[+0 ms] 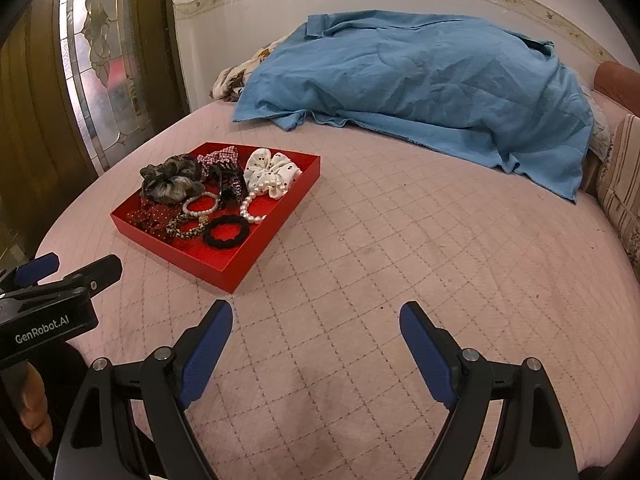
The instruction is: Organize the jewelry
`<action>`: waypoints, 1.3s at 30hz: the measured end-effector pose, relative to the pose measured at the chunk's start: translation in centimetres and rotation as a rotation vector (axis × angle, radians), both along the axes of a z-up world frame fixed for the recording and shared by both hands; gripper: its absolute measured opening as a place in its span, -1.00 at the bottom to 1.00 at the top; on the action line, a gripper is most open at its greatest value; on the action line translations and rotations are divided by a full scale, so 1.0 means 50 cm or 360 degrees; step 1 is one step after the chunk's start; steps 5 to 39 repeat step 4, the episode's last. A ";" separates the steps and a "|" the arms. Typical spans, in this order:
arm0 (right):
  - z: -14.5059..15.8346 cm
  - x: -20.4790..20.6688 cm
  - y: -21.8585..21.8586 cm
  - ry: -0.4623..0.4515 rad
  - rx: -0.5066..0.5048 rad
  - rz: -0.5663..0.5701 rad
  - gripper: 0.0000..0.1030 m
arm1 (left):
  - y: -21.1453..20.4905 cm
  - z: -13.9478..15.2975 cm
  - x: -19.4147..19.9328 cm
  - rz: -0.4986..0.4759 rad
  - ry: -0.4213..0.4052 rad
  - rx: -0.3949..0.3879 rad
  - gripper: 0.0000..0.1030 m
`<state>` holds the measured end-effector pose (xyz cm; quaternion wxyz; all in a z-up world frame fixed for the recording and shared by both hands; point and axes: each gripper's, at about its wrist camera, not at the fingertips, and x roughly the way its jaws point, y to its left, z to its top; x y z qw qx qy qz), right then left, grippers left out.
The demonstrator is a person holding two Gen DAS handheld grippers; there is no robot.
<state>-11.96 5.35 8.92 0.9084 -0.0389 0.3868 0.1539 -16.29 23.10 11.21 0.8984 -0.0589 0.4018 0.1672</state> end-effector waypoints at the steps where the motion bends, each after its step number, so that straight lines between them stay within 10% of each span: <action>1: -0.001 0.001 0.000 0.0003 0.0001 0.0005 0.73 | 0.000 -0.001 0.000 0.0002 0.0003 0.0003 0.93; 39: -0.004 0.000 -0.001 0.0014 0.0008 0.0015 0.73 | -0.002 -0.003 0.003 0.0008 0.0021 0.0009 0.93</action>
